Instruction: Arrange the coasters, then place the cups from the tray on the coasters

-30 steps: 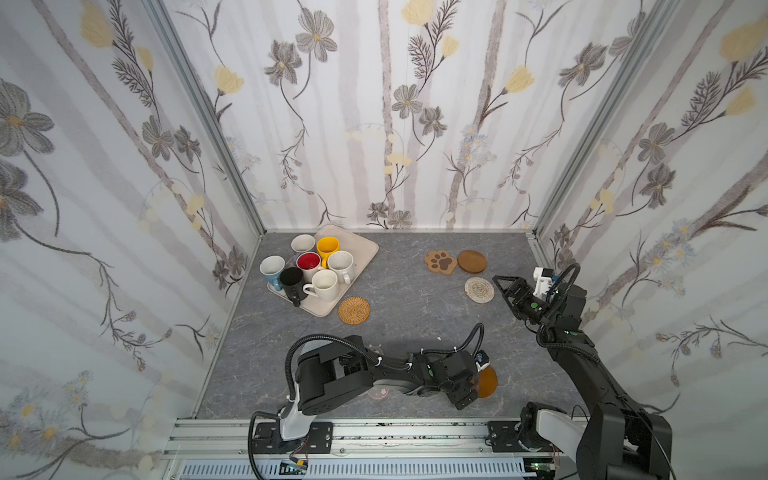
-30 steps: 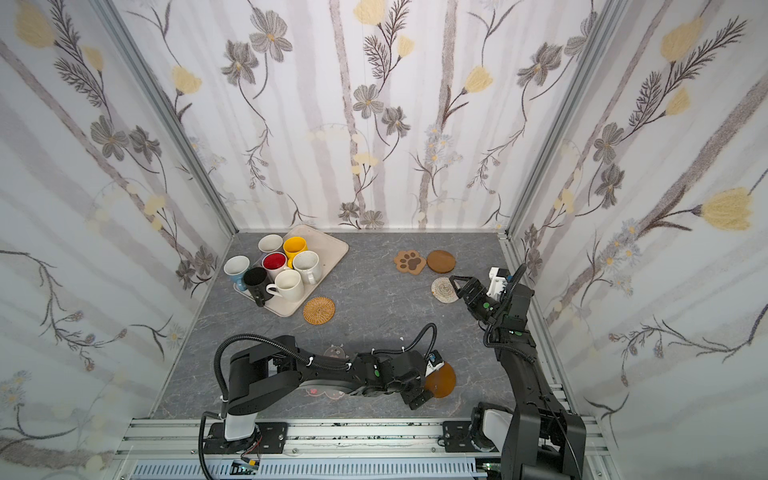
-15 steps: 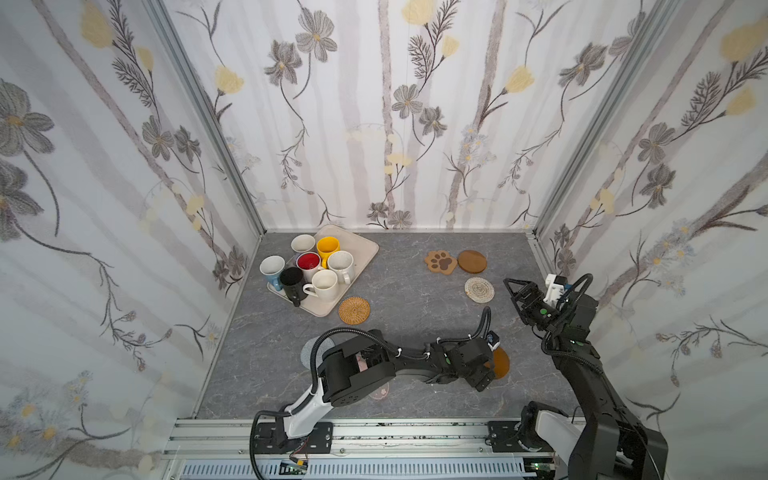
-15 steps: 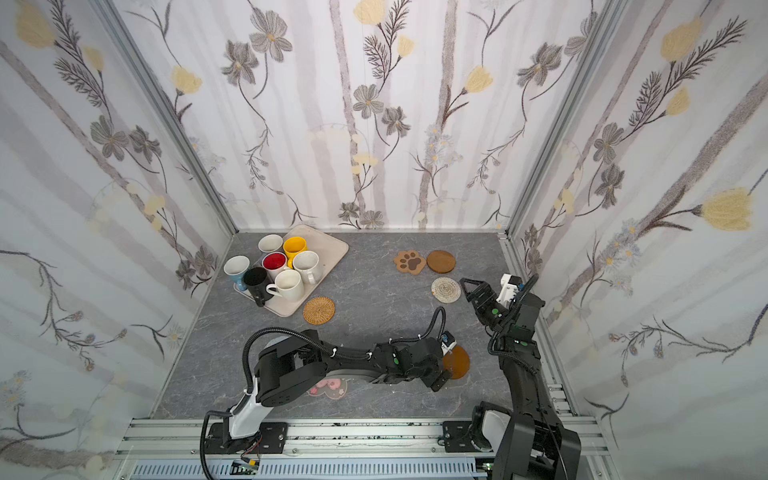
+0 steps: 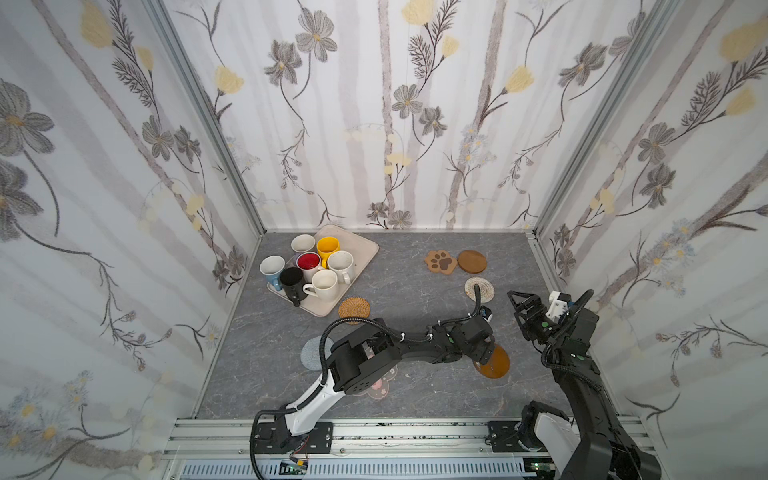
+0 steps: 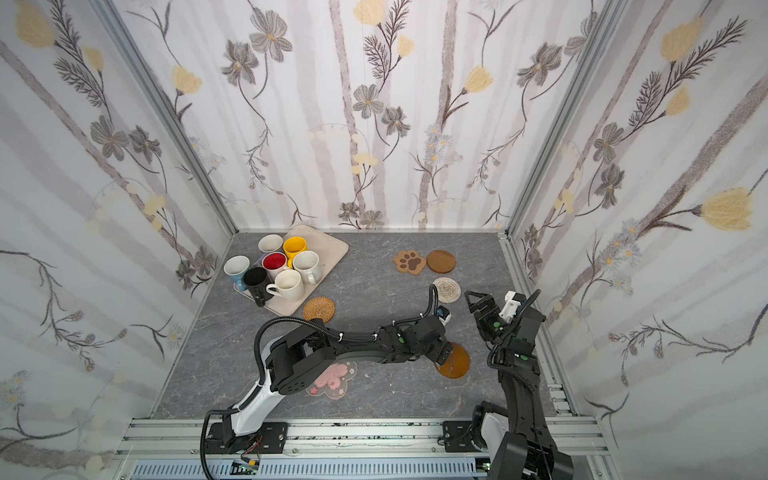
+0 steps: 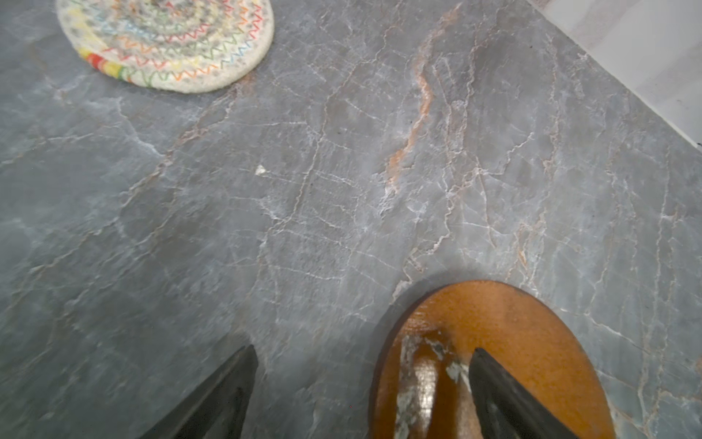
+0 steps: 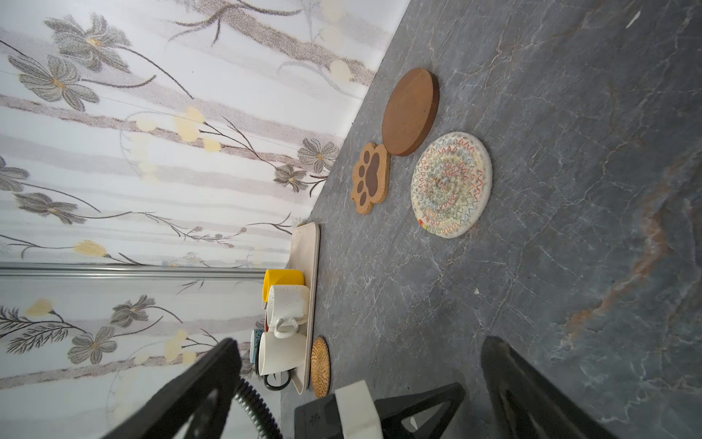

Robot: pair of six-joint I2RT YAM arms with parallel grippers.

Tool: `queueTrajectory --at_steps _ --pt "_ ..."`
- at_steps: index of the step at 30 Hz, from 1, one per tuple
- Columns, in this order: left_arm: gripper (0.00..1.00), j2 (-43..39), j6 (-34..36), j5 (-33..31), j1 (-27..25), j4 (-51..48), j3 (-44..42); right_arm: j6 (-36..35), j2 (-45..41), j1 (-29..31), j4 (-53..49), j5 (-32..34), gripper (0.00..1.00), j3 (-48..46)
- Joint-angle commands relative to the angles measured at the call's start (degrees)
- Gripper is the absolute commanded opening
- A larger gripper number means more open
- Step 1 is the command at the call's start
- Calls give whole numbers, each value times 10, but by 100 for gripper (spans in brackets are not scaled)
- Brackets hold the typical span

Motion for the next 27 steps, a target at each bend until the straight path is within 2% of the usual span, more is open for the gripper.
queueTrajectory --at_steps 1,5,11,15,23,27 --pt "93 -43 -8 -42 10 -6 -20 19 -16 0 -46 37 100 -22" --pt "96 -108 -19 -70 21 -5 -79 21 -41 3 -112 60 100 -37" --pt "99 -187 -30 -99 28 -4 -161 14 -136 22 -236 129 100 -29" --pt "100 -221 -43 -111 31 -2 -199 12 -147 49 -285 148 100 -24" --pt "100 -276 -64 -135 35 2 -269 -10 -140 156 -346 249 100 -3" --pt "100 -300 -72 -141 39 10 -303 -5 -135 196 -360 269 100 -9"
